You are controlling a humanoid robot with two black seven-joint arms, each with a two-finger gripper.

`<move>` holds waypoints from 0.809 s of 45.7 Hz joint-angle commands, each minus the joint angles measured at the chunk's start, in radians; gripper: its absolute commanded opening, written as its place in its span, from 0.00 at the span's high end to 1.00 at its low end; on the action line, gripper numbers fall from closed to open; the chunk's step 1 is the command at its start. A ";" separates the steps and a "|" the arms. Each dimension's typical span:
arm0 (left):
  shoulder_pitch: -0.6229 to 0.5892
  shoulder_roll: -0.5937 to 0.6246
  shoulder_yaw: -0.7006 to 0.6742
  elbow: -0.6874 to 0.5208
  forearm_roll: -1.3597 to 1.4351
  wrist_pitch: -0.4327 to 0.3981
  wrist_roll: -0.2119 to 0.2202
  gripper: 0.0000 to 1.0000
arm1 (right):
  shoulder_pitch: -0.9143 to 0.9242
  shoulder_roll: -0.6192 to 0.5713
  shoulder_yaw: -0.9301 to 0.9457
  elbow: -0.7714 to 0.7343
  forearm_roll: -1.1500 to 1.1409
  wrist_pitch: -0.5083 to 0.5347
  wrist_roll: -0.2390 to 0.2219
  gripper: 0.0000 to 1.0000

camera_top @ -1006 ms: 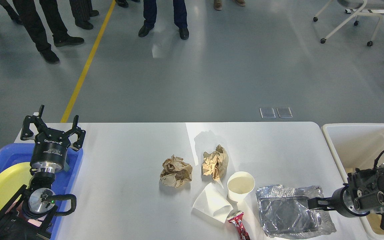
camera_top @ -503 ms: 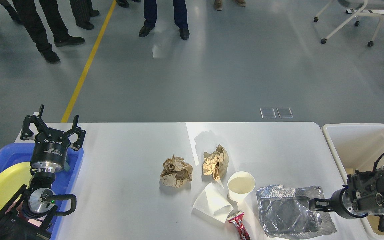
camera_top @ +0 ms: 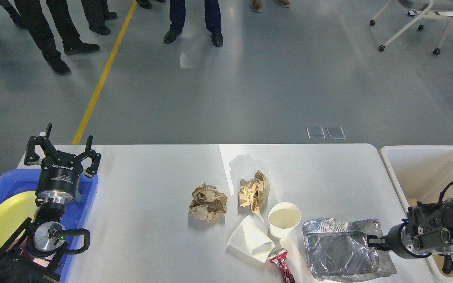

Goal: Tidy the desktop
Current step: 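Grasp the edge of the silver foil wrapper with the right gripper, then lift the silver foil wrapper and carry it over the white bin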

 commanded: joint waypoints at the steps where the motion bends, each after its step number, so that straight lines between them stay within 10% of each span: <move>1: -0.001 0.000 0.000 0.000 0.000 0.000 0.000 0.04 | -0.002 0.000 0.001 0.002 0.041 0.000 0.000 0.90; 37: -0.001 0.000 0.000 0.000 0.000 0.000 0.000 0.04 | 0.039 -0.089 0.001 0.020 0.081 0.075 0.011 1.00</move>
